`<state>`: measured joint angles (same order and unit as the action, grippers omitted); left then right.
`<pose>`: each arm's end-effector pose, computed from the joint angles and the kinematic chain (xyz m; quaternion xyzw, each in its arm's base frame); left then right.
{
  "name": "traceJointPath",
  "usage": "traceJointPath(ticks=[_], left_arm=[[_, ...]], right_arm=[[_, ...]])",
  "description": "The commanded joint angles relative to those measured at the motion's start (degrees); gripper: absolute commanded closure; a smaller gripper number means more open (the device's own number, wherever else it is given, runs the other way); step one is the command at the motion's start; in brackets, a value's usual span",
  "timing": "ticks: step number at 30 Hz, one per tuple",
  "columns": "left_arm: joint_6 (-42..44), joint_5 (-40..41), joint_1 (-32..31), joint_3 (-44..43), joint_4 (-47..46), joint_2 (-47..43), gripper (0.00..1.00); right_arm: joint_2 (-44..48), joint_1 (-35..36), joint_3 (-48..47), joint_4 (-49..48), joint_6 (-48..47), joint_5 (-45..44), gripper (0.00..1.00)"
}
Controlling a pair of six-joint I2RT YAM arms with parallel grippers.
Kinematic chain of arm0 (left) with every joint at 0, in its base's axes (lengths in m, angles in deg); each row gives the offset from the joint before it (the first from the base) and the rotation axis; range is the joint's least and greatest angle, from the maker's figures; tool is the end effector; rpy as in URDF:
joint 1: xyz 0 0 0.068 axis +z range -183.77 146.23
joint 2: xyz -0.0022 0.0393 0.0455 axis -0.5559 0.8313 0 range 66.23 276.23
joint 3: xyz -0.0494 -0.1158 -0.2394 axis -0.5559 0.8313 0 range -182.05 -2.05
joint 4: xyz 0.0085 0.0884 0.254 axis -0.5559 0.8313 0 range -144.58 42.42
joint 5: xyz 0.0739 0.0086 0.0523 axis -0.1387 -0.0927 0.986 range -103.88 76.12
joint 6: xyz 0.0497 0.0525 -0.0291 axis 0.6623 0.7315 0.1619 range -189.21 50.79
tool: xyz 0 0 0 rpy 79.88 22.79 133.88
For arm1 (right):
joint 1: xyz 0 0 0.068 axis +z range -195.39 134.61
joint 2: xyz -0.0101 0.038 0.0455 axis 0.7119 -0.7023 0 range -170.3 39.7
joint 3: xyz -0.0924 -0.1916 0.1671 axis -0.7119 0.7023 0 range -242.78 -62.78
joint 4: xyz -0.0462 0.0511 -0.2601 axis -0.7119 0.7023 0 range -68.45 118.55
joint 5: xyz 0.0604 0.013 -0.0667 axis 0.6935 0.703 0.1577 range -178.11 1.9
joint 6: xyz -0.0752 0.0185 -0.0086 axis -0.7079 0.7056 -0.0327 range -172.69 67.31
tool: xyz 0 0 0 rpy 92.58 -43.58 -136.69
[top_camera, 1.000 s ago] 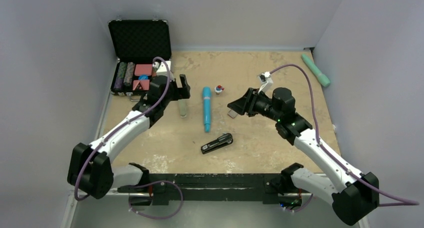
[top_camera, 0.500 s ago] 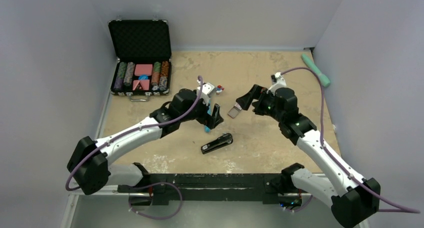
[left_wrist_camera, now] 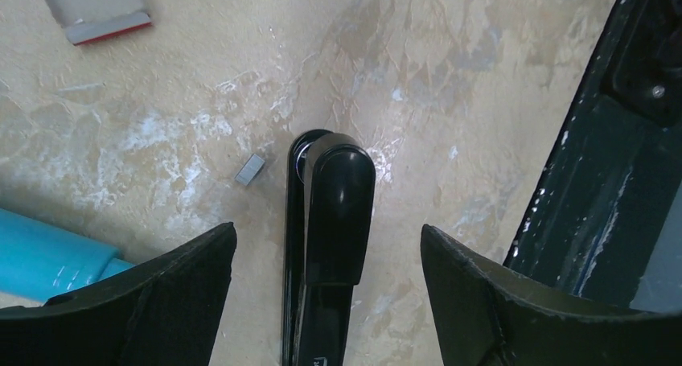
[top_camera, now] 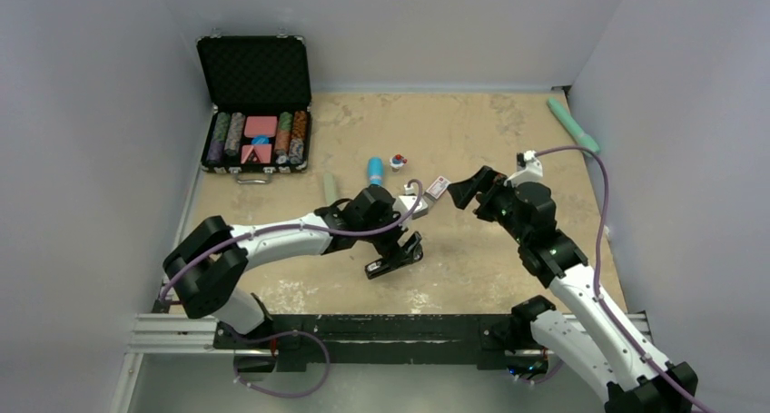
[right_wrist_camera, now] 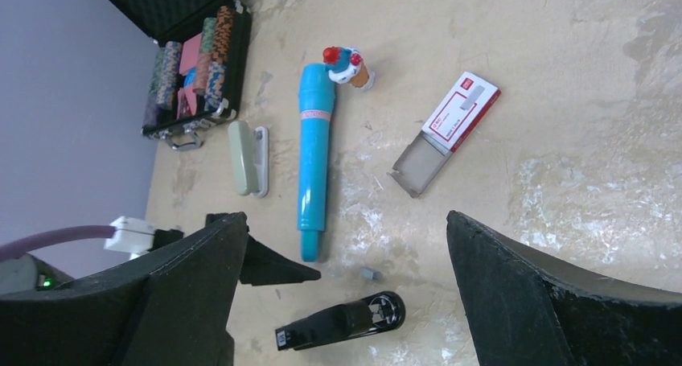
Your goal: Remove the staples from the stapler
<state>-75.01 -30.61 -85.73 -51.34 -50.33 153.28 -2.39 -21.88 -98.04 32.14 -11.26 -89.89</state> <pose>0.1980 -0.2842 0.1750 0.4087 0.8083 -0.3107 0.2882 0.2011 0.0852 0.2763 0.1346 0.7946 0.3071 0.5061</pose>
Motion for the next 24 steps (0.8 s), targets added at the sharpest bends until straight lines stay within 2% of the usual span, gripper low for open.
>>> traceJointPath(ticks=[1, 4, 9, 10, 12, 15, 16, 17, 20, 22, 23, 24], left_arm=[[3.8, 1.8, -0.6, -2.7, 0.1, 1.7, 0.16], [4.2, 2.1, -1.2, -3.1, 0.0, 2.9, 0.24], [4.6, 2.2, -2.5, -4.9, 0.5, 6.0, 0.32], [4.7, 2.3, -2.8, -5.1, 0.5, 6.5, 0.37], [4.6, 2.4, -3.0, -5.4, 0.5, 7.1, 0.54], [4.4, 3.6, -3.0, -5.7, 1.1, 6.3, 0.95], [4.5, 3.8, -3.0, -5.7, 1.5, 5.8, 1.0], [4.5, 4.0, -3.0, -5.5, 1.6, 5.2, 1.0], [4.5, 4.2, -3.0, -5.0, 1.9, 3.6, 1.0], [4.3, 4.2, -3.0, -4.8, 2.0, 3.2, 1.0], [4.3, 4.2, -3.0, -4.6, 1.9, 2.9, 1.0], [4.2, 4.1, -3.0, -4.2, 1.7, 2.5, 1.0]], right_arm=[[0.0, 0.0, 0.2, -3.5, 0.2, 1.5, 0.01], [-1.1, 0.0, 0.4, -4.3, 0.0, 3.8, 0.01], [-2.5, 0.0, 1.7, -6.2, 0.8, 6.6, 0.01], [-2.6, 0.0, 1.9, -6.3, 0.9, 7.0, 0.01], [-2.5, 0.0, 2.2, -6.2, 1.3, 7.5, 0.01], [-2.2, 0.0, 3.6, -5.6, 3.7, 7.9, 0.01], [-2.2, 0.0, 4.6, -5.5, 5.4, 8.2, 0.02], [-2.3, 0.0, 5.9, -5.7, 7.1, 8.9, 0.05], [-4.0, 0.0, 10.2, -6.3, 10.3, 8.8, 0.25], [-5.2, 0.0, 13.1, -7.0, 11.4, 7.8, 0.58], [-6.1, 0.0, 14.8, -8.1, 11.7, 8.3, 0.68], [-7.1, 0.1, 15.9, -9.7, 11.9, 9.4, 0.69]])
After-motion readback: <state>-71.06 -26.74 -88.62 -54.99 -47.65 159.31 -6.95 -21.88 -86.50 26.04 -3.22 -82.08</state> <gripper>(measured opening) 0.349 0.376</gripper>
